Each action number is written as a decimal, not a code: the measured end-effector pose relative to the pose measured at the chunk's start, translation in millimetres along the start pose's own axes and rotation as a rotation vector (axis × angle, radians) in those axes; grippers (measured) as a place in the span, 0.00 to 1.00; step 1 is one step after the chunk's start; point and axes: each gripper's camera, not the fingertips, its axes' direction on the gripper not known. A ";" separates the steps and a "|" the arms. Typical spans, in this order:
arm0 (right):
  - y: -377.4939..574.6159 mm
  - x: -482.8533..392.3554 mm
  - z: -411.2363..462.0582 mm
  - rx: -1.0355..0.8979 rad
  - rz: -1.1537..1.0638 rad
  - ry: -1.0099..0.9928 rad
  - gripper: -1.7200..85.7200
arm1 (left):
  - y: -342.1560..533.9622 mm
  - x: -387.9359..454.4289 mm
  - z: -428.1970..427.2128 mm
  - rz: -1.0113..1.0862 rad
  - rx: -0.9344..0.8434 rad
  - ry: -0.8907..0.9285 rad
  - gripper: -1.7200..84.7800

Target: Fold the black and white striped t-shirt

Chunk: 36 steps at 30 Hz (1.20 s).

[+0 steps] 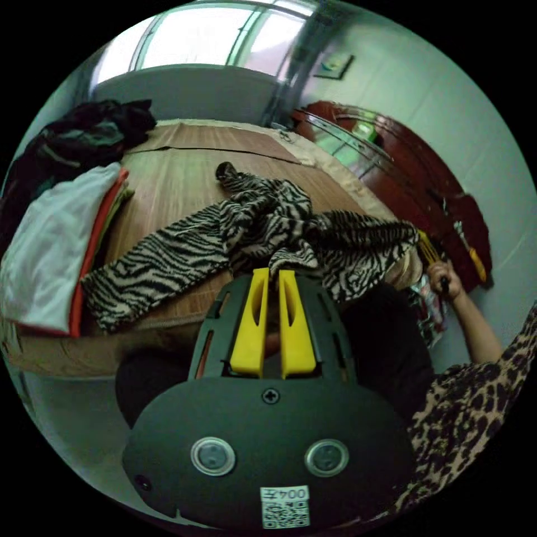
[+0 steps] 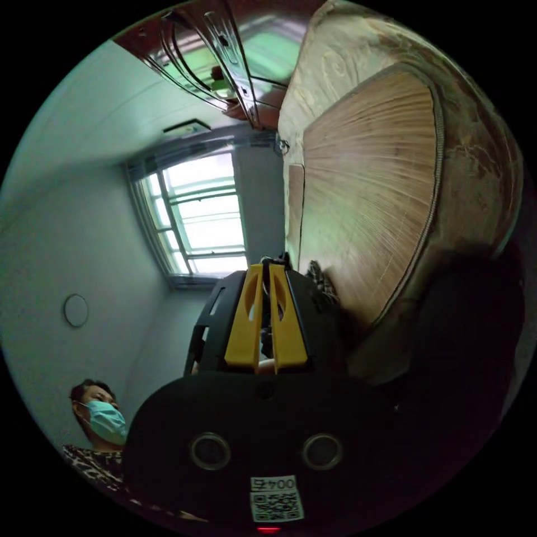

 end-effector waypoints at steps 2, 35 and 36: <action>-6.2 -17.4 -13.1 0.017 -0.031 -0.062 0.02 | -10.4 -44.7 -44.0 -0.056 0.092 0.053 0.04; -12.1 -612.2 -13.5 0.238 -0.993 -0.081 0.01 | -457.7 -107.3 -626.4 0.404 0.769 -0.143 0.04; -9.0 -619.8 -17.2 0.240 -1.011 -0.078 0.01 | -458.1 -112.2 -633.6 0.405 0.778 -0.138 0.04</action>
